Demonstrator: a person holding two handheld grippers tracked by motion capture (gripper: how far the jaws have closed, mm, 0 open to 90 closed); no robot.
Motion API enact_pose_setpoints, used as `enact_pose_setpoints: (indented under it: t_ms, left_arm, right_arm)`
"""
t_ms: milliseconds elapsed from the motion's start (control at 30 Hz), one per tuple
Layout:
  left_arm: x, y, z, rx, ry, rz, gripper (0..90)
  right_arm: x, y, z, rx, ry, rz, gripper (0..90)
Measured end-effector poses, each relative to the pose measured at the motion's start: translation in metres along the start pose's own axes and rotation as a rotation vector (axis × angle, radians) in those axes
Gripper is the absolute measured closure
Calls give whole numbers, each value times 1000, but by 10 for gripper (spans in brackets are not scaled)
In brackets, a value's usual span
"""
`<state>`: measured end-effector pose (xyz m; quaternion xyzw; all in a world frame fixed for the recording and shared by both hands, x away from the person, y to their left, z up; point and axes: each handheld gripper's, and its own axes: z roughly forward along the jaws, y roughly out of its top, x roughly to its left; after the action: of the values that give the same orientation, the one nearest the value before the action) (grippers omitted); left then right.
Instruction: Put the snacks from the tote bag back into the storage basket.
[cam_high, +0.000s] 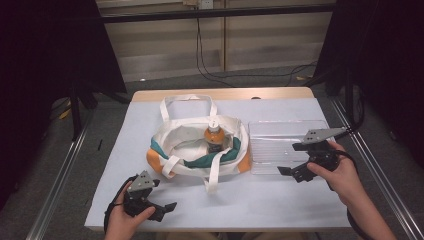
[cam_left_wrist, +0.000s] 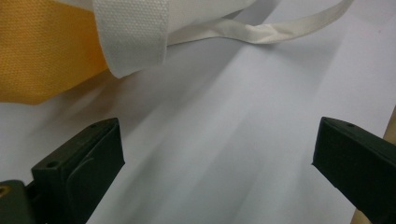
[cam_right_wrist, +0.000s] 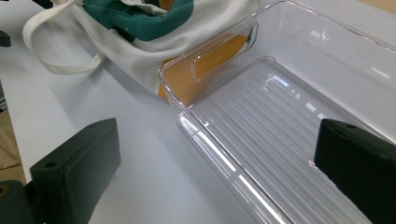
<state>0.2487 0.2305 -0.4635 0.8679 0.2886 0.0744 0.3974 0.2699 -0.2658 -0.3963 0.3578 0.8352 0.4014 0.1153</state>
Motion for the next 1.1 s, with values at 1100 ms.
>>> enact_pose_setpoints:
  t_ms: [1100]
  left_arm:
    - [0,-2,-3,-10,5,-18,16]
  right_arm:
    - [8,56,21,167,43,-69,21]
